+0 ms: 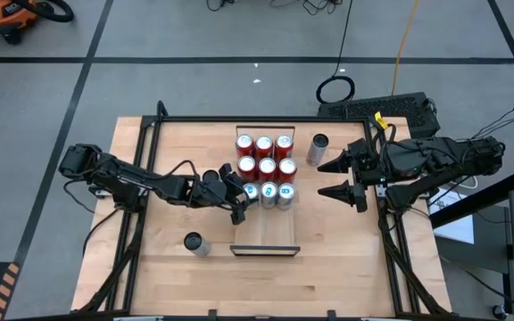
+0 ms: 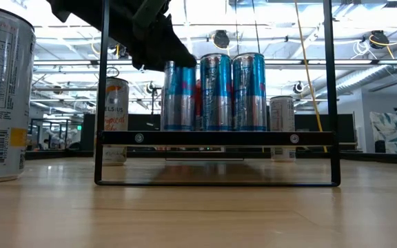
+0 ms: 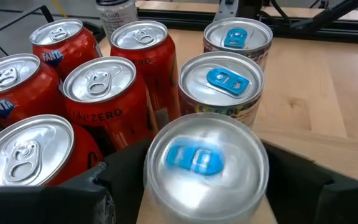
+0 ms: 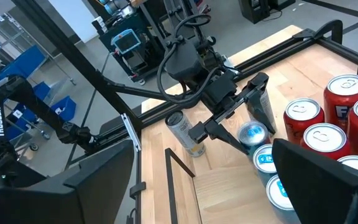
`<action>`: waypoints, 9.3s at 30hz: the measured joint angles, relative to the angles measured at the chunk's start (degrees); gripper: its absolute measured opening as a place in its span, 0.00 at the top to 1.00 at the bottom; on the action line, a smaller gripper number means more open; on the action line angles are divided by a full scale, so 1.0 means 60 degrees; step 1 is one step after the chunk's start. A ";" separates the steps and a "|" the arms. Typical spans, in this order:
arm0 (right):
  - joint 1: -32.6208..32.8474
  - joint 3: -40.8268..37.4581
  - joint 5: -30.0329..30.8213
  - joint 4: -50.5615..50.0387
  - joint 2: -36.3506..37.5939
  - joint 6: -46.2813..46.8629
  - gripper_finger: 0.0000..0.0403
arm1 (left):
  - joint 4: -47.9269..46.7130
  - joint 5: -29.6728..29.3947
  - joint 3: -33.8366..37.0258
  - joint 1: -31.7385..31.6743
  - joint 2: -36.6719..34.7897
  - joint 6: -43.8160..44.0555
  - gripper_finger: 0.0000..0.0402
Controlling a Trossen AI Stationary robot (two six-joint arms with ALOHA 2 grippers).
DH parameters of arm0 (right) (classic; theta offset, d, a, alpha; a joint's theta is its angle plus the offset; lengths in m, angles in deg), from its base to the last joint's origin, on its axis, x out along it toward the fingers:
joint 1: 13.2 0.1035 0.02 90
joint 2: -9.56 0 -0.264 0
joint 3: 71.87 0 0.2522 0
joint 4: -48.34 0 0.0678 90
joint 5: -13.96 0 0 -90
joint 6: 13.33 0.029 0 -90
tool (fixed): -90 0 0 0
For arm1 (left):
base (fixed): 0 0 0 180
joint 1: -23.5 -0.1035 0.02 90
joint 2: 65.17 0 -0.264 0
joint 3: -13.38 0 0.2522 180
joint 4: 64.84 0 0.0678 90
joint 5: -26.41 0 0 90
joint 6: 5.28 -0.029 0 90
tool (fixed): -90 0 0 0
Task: Place canned beverage on shelf
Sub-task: Put the blue soda can on the shelf aligned with the other blue soda can, then put the top white yellow soda can on the shelf
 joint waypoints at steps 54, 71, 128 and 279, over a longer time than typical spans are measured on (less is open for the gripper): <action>0.0004 0.0015 0.0244 -0.0069 -0.0316 0.0314 0.11 | -0.2161 0.0418 0.0000 0.0867 0.0135 0.2254 0.76; -0.0001 0.0007 -0.0660 0.0408 -0.1770 0.0165 0.16 | -0.2989 0.1023 -0.0668 0.1009 -0.0730 0.2732 0.78; -0.2634 0.0499 -0.2768 0.1421 -0.6306 -0.2441 1.00 | -0.4125 0.0460 -0.1060 0.0204 -0.1137 0.3260 0.78; -0.9398 -0.0987 -0.4954 -0.3277 -0.1790 -0.8607 0.24 | -0.8593 -0.0119 -0.4550 -0.1215 -0.1413 0.5226 0.59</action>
